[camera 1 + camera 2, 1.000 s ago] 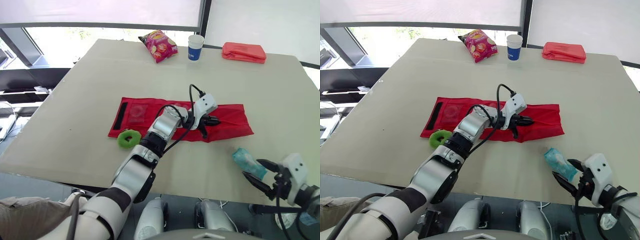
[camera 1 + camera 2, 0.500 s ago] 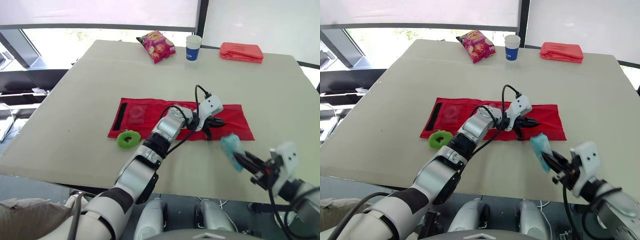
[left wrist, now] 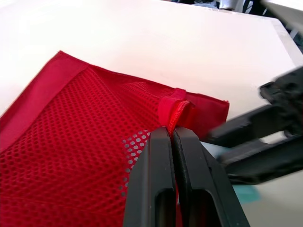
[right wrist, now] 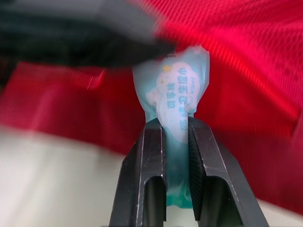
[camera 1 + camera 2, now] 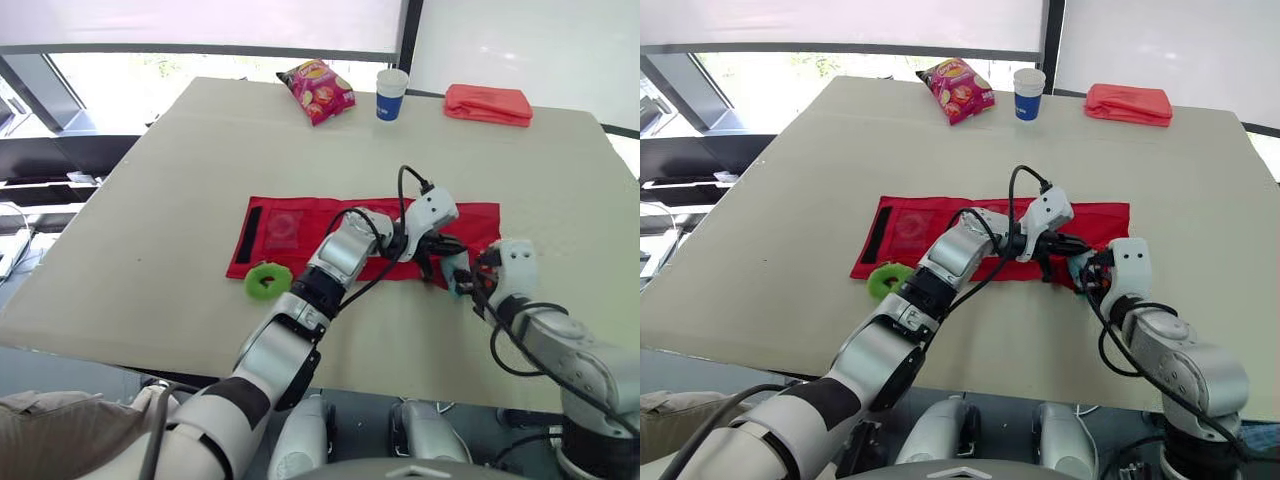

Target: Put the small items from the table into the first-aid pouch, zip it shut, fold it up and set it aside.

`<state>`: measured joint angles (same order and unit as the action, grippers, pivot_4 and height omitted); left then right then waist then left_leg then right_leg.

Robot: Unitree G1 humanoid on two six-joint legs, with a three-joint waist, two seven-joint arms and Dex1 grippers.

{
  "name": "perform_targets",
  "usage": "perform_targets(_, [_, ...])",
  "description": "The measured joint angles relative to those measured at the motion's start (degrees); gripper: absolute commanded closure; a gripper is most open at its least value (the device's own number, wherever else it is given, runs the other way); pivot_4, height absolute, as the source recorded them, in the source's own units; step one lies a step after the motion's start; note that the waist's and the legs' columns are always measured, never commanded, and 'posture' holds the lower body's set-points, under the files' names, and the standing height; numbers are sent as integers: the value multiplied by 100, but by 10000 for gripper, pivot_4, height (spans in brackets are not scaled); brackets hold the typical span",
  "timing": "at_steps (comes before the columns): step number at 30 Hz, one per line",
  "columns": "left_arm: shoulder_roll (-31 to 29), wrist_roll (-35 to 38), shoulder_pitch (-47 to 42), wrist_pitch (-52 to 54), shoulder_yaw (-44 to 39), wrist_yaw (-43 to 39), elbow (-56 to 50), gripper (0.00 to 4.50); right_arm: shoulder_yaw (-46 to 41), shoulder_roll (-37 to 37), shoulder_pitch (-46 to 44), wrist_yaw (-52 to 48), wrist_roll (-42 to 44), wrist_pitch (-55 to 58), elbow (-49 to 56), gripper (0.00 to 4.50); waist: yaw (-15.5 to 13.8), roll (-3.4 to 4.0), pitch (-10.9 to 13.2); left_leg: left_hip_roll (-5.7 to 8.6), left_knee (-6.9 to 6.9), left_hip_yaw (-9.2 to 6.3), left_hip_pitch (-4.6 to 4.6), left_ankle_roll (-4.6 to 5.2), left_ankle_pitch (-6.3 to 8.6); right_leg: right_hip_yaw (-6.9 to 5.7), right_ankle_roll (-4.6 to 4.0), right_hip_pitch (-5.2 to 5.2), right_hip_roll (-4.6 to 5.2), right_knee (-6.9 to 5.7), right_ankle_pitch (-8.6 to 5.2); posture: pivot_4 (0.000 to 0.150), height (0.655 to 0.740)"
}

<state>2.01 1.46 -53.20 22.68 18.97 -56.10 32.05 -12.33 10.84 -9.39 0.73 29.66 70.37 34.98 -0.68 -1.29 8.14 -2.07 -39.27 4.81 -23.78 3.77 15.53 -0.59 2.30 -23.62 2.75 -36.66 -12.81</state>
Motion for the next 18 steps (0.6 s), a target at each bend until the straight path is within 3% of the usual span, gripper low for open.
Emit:
perform_targets(6, [-16, 2, 86, 90, -39, 14, -127, 45000, -10, -340, -539, 48, -229, -553, -898, 44270, 10, 2, -1, 0, 1, -1, 1, 0, -1, 0, 5, -1, -2, -5, 3, 1500, 7400])
perform_targets(7, [-15, 2, 86, 94, -56, 25, -136, 45000, -11, -396, -566, 20, -263, -725, -1038, 33768, 7, 2, -1, 0, 2, -1, 0, 0, 0, -1, 6, -1, -2, -4, 4, 1500, 7400])
perform_targets(8, [-15, 2, 86, 100, -67, 31, -135, 45000, 14, -352, -552, -36, -300, -840, -1125, 30881, 5, 2, -2, 0, 2, 0, 0, 0, 0, -1, 6, 0, -2, -3, 4, 1500, 7400])
perform_targets(13, [62, 32, 55, 103, -49, 27, 53, 45000, 206, 237, 124, -504, -286, -949, -564, 6026, -15, 9, 2, 4, 7, -1, -11, 1, 1, 0, 10, -1, 1, 11, 3, 1500, 7400])
perform_targets(15, [28, 36, 25, 92, -55, 27, 156, 45000, 161, 688, 539, -870, 20, -818, 193, 6026, 0, 9, 2, 3, 8, -1, -9, 2, 1, 2, 11, 0, -1, 14, 2, 1500, 7400])
perform_targets(18, [0, 39, -25, 61, -63, 21, 260, 45000, -134, 1011, 996, -1293, 489, -725, 1005, 15053, 20, 8, 2, -2, 10, -3, -4, 2, 2, 5, 11, 1, -8, 14, 1, 1500, 7400])
